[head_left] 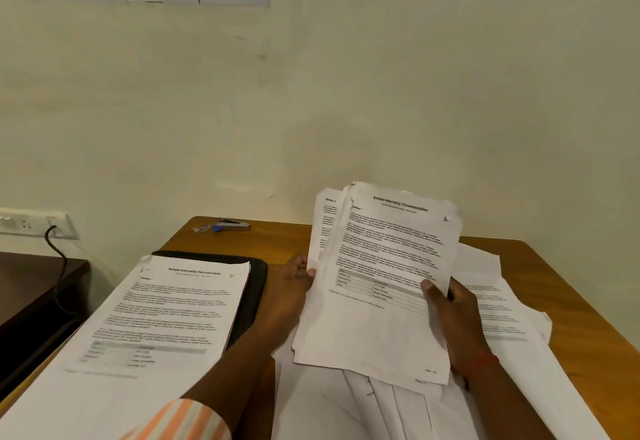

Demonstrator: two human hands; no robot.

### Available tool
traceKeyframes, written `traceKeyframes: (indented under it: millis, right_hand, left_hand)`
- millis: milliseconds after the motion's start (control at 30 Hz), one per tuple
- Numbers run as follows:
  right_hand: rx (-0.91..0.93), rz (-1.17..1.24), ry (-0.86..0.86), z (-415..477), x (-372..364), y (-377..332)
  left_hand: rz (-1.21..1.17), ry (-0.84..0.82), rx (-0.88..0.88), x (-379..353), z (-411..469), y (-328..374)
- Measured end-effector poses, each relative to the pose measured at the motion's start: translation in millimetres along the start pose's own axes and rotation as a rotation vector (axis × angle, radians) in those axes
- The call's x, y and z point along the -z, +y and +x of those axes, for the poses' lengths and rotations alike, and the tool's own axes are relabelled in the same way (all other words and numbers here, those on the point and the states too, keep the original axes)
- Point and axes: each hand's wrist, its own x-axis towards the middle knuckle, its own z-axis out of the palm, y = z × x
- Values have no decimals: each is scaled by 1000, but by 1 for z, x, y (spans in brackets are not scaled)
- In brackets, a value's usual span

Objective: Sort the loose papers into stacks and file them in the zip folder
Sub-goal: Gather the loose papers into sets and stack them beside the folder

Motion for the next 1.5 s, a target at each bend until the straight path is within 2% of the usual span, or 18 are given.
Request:
traceKeyframes:
  millis: [167,467,900,1500]
  right_hand:
    - [47,-75,25,0,-1,-3]
    - [17,-70,93,3,-1,-1]
    - [-19,8,10,3,-1,1]
    - [-60,100,-81,-3,-2,-8]
  left_hand:
    - [-95,-14,1,2,-2,2]
    - [-59,51,-20,3,2,-2]
    - [-60,4,-29,3,7,-7]
    - [-114,66,-21,5,8,-6]
